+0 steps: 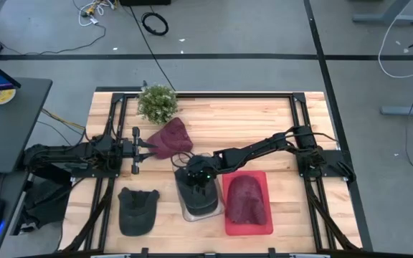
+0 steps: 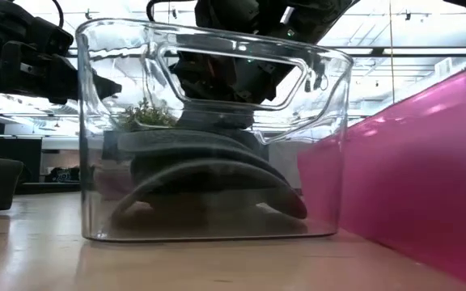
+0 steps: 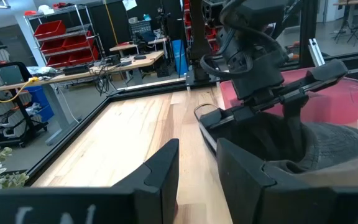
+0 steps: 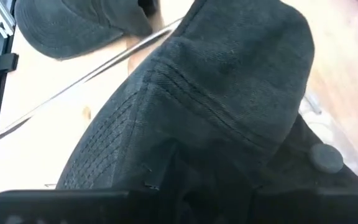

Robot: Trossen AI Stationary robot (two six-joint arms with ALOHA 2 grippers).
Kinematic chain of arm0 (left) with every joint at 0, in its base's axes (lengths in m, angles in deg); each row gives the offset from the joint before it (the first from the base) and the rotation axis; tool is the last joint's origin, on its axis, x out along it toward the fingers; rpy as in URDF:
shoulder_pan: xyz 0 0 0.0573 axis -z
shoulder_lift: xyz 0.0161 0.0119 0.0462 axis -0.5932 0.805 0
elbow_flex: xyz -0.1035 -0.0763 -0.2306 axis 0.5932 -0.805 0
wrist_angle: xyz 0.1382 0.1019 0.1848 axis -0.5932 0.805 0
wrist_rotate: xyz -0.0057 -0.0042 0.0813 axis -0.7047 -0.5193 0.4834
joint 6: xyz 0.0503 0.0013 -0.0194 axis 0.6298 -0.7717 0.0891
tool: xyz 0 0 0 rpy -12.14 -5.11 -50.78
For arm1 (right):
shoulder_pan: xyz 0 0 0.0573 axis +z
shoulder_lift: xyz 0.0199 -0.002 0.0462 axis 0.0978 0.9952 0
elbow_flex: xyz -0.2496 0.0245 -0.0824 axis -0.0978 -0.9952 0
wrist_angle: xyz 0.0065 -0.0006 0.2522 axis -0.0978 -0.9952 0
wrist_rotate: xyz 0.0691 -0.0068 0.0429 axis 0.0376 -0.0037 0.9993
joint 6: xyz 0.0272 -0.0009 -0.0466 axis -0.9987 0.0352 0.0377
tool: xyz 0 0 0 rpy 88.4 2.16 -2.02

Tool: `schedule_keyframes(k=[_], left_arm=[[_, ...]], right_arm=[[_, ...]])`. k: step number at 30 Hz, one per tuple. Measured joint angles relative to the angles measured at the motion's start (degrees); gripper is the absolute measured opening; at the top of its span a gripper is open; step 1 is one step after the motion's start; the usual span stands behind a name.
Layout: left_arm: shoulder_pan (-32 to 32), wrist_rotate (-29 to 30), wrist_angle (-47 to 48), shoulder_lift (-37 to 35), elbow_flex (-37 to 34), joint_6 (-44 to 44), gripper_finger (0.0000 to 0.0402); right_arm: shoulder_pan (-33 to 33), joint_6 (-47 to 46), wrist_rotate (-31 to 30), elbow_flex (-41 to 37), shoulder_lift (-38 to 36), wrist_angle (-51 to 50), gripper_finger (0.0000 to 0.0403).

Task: Pick & Place hat
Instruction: Put the top black cap in the transparent bin

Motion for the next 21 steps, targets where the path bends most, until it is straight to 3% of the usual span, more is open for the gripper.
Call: schedule_keyframes(k=[12,21], left_arm=[[-0.02,0.0,-0.01,0.0,0.01,-0.02,0.0115],[0.0,-0.02,-0.01,0.0,-0.01,0.0,0.0115]], right_arm=[[-0.45,-3.69,-0.97,-0.07,0.01,-4.75,0.0103],[-0.54,-7.64,-0.43,-0.35,0.44,5.24,0.0103]])
